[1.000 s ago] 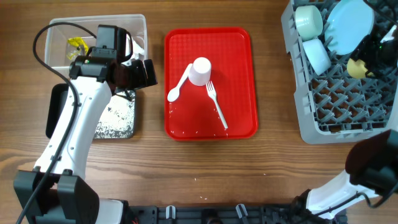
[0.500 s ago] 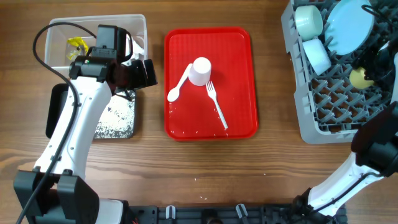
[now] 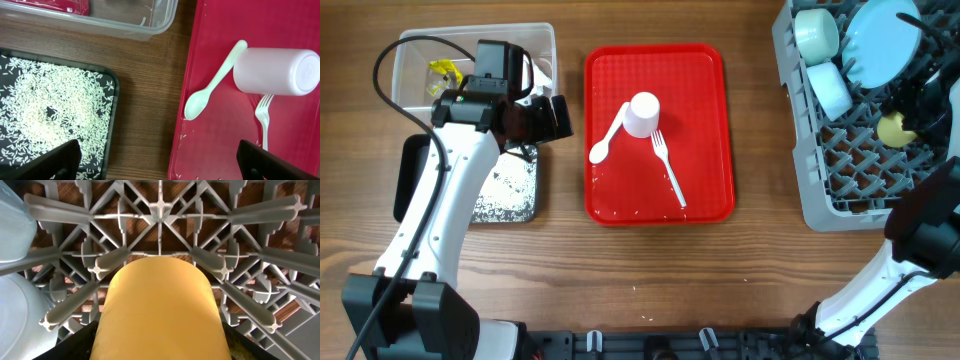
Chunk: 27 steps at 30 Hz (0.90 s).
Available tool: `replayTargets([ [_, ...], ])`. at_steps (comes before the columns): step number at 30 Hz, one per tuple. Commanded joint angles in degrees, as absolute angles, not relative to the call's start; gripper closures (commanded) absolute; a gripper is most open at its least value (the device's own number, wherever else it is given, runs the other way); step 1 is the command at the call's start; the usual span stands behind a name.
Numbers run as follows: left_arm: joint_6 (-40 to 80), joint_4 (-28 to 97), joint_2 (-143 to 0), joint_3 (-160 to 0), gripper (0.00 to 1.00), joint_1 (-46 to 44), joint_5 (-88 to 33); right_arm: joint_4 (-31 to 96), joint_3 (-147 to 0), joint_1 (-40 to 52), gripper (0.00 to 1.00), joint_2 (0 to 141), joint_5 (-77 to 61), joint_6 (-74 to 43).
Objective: Sort waste into correct bins and load items into the dishwasher rack
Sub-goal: 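Lower the yellow cup into the rack and release it, then reach the right gripper to the white cup on the red tray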
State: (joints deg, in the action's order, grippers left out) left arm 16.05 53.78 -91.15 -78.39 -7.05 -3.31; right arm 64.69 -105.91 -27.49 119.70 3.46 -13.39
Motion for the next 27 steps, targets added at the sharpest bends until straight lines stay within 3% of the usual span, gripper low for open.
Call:
replayTargets([
  [1,16.80,53.65,-91.53,-78.65,0.00,-6.90,-3.99,65.08,-106.50,-27.40,0.18,120.57,3.14,-13.54],
  [3,16.80,53.65,-91.53,-78.65,0.00,-6.90,-3.99,65.19,-106.50,-27.40,0.09,120.55,3.14,-13.52],
  [5,16.80,53.65,-91.53,-78.65,0.00,-6.90,-3.99,65.36,-106.50,-27.40,0.06,120.55,3.03,-13.58],
  [12,16.80,53.65,-91.53,-78.65,0.00,-6.90,-3.99,68.71,-109.62,-27.40,0.02,120.31,0.12,-13.69],
  [20,16.80,53.65,-91.53,-78.65,0.00,-6.90,-3.99,84.07,-130.02,-24.97,0.02,116.09,-4.10,-12.05],
  [24,16.80,53.65,-91.53,-78.65,0.00,-6.90,-3.99,85.95,-131.15,-13.26,0.02,113.01,-8.67,-10.66],
  [27,16.80,53.65,-91.53,-78.65,0.00,-6.90,-3.99,82.08,-131.07,1.58,0.00,114.10,-7.60,-14.24],
])
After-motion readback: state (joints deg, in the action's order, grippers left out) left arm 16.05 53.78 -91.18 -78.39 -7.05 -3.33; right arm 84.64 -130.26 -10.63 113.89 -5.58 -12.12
